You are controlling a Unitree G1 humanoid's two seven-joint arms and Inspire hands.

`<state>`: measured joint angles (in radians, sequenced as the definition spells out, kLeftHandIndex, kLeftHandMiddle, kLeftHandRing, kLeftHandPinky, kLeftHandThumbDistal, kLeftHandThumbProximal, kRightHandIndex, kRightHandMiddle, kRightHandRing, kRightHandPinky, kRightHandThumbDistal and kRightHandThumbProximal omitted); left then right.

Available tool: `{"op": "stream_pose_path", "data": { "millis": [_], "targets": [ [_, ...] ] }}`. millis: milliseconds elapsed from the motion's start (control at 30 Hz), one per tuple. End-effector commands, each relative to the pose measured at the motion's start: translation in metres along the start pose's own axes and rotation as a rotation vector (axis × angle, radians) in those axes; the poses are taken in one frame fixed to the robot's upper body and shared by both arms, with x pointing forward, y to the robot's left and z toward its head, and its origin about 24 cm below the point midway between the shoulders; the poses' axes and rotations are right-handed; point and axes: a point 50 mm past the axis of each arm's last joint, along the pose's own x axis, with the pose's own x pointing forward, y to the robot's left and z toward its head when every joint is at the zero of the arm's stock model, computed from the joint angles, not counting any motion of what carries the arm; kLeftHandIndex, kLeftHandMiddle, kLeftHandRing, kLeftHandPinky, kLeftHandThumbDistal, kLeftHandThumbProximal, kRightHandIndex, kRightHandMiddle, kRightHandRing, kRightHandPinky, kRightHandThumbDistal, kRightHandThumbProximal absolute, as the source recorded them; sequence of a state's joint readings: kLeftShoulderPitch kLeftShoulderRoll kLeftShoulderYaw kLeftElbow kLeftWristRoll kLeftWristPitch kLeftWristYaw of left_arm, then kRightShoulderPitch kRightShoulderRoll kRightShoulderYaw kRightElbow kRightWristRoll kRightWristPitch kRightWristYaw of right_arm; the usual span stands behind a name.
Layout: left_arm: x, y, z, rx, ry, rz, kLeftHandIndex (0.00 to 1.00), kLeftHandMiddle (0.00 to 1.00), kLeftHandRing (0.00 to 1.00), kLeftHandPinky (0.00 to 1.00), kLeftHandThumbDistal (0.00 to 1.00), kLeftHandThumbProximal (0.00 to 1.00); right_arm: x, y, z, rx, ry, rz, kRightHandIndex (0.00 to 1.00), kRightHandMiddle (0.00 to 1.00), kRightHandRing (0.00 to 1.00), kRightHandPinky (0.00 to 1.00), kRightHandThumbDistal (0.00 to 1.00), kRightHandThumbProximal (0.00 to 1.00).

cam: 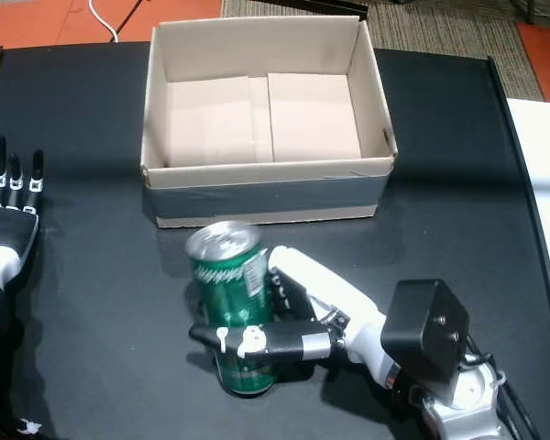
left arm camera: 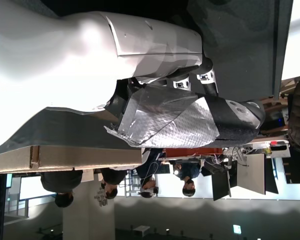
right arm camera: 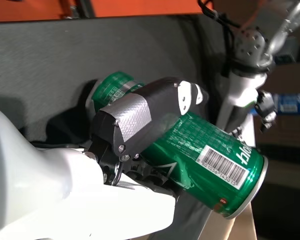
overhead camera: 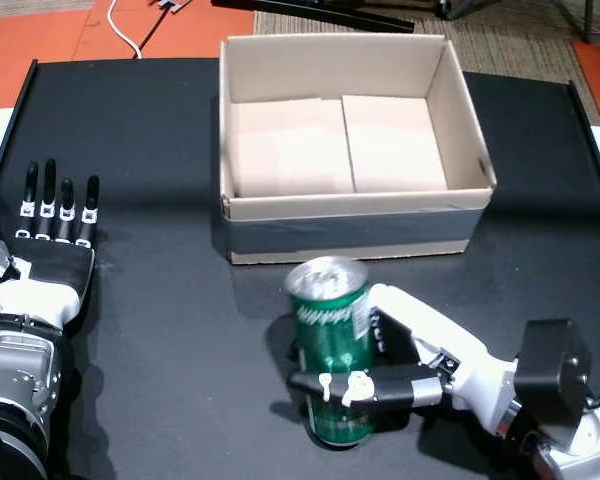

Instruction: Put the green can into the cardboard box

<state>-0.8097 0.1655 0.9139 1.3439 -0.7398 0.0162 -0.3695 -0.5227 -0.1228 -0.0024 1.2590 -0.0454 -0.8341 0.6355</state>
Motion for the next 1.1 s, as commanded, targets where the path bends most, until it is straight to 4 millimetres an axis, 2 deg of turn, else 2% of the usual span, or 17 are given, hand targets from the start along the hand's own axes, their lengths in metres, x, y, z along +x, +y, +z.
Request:
{"op": "stream_pose_path", "data": {
  "millis": [0,233,300,367,500,533,567,667,800,900,933,1000,1067],
  "targets": [
    [-0.006,0.014,-0.002,-0.004,0.009,0.045,0.54,0.34,0.53,0.72,0.64,0.86,0.002,0.004,0.003,0.03,-0.057,-0.028,0.0,0.07,0.1,0.15,0.0,0.73],
    [-0.006,0.015,-0.002,-0.011,0.005,0.048,0.52,0.31,0.51,0.71,0.65,0.87,0.006,0.004,0.006,0.055,-0.082,-0.06,0.0,0.07,0.1,0.14,0.0,0.78],
    [-0.006,0.015,-0.002,-0.009,0.003,0.045,0.51,0.3,0.49,0.66,0.66,0.85,0.006,0.003,0.006,0.045,-0.075,-0.077,0.0,0.06,0.09,0.13,0.0,0.76],
    [-0.006,0.015,-0.002,-0.005,0.004,0.047,0.5,0.29,0.48,0.66,0.67,0.85,0.006,0.001,0.006,0.036,-0.068,-0.091,0.0,0.06,0.09,0.11,0.0,0.76],
    [-0.006,0.015,-0.002,-0.01,0.006,0.052,0.5,0.3,0.49,0.68,0.67,0.86,0.006,-0.005,0.011,-0.027,-0.08,-0.117,0.0,0.07,0.1,0.12,0.0,0.7],
    [-0.006,0.014,-0.002,-0.008,0.006,0.054,0.5,0.3,0.48,0.69,0.67,0.86,0.007,-0.007,0.015,-0.082,-0.091,-0.125,0.01,0.08,0.12,0.13,0.0,0.62],
    [-0.006,0.014,-0.002,-0.006,0.007,0.054,0.51,0.3,0.49,0.7,0.67,0.87,0.009,-0.01,0.022,-0.155,-0.117,-0.14,0.0,0.08,0.11,0.13,0.0,0.51],
    [-0.006,0.014,-0.002,0.0,0.009,0.045,0.53,0.3,0.5,0.72,0.65,0.9,0.016,-0.019,0.051,-0.355,-0.262,-0.197,0.0,0.02,0.07,0.16,0.0,0.46],
    [-0.006,0.014,-0.003,-0.002,0.014,0.037,0.57,0.31,0.51,0.73,0.65,0.9,0.024,-0.03,0.089,-0.54,-0.456,-0.264,0.0,0.0,0.01,0.19,0.0,0.58],
    [-0.006,0.014,-0.003,-0.002,0.014,0.041,0.57,0.31,0.5,0.74,0.64,0.9,0.031,-0.041,0.124,-0.643,-0.607,-0.312,0.0,0.0,0.0,0.18,0.0,0.49],
    [-0.006,0.014,-0.003,-0.003,0.015,0.041,0.57,0.31,0.5,0.74,0.64,0.89,0.032,-0.045,0.136,-0.671,-0.659,-0.326,0.0,0.0,0.0,0.17,0.01,0.5],
    [-0.006,0.014,-0.003,-0.005,0.013,0.043,0.57,0.31,0.49,0.75,0.63,0.87,0.035,-0.054,0.163,-0.729,-0.765,-0.372,0.0,0.0,0.0,0.14,0.12,0.55],
    [-0.006,0.014,-0.004,-0.001,0.013,0.045,0.58,0.31,0.49,0.75,0.63,0.87,0.037,-0.061,0.181,-0.769,-0.822,-0.418,0.0,0.0,0.0,0.15,0.14,0.53]
  ]
}}
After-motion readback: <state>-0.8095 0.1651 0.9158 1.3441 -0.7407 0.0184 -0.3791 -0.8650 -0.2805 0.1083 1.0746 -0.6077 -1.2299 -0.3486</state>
